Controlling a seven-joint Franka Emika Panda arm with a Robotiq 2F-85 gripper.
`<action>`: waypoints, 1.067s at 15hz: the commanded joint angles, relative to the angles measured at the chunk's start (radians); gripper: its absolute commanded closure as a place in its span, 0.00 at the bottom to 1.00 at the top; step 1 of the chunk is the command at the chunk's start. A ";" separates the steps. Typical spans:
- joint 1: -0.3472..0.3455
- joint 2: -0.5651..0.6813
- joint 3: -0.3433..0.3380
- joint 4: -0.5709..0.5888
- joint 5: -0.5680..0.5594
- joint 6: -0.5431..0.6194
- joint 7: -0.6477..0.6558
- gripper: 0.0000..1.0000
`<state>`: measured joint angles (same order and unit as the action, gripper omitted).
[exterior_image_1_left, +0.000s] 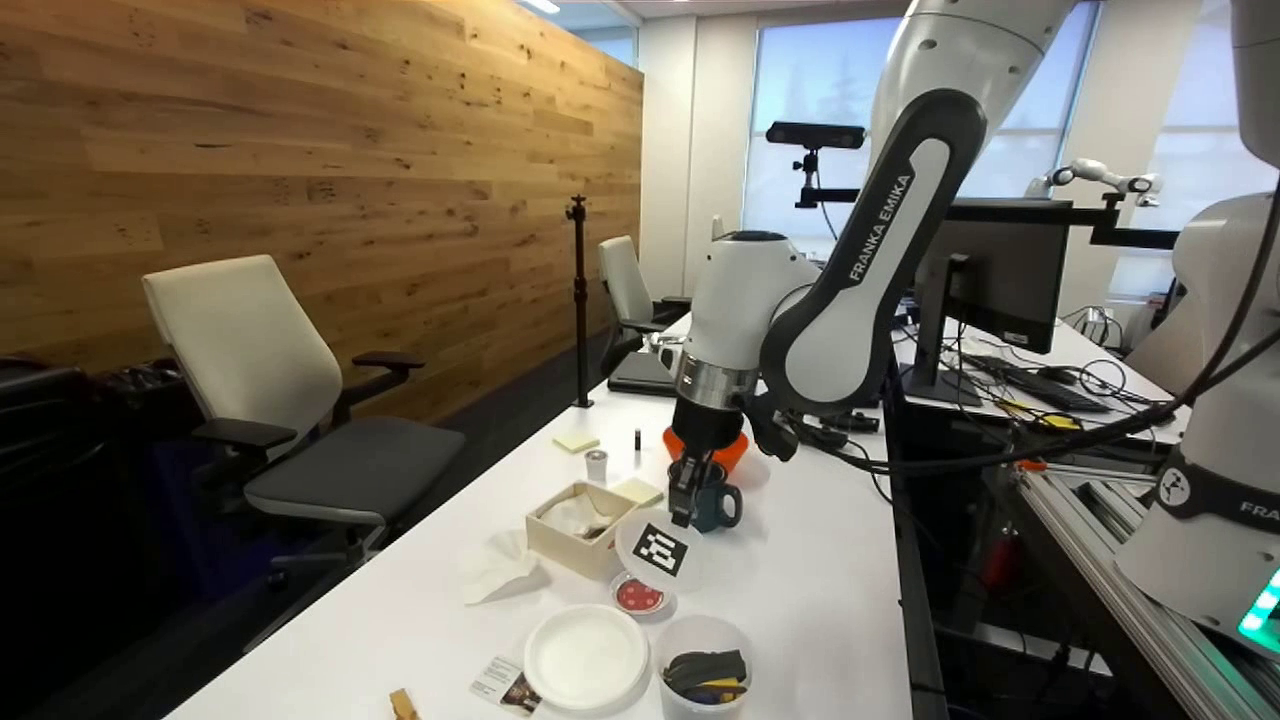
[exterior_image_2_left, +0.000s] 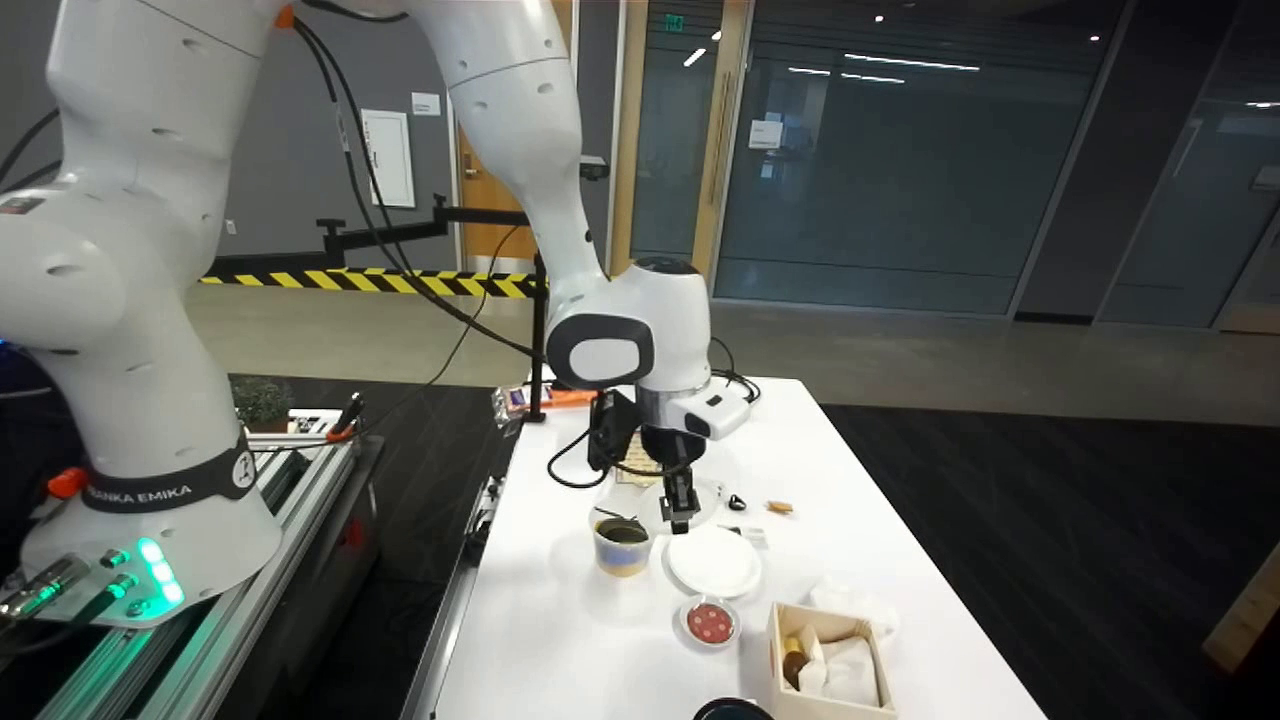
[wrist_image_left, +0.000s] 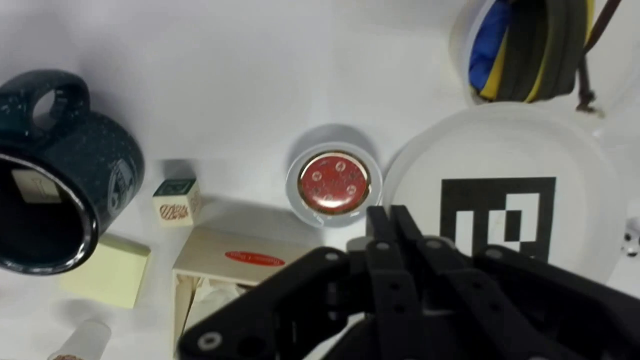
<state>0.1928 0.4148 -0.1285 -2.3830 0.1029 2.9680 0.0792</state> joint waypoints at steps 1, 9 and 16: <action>-0.110 -0.037 0.117 -0.018 -0.011 -0.138 -0.065 0.99; -0.144 0.040 0.171 0.055 -0.003 -0.176 -0.075 0.99; -0.145 0.097 0.216 0.054 0.002 -0.064 -0.065 0.99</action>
<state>0.0674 0.4935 0.0618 -2.3259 0.1032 2.8607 0.0267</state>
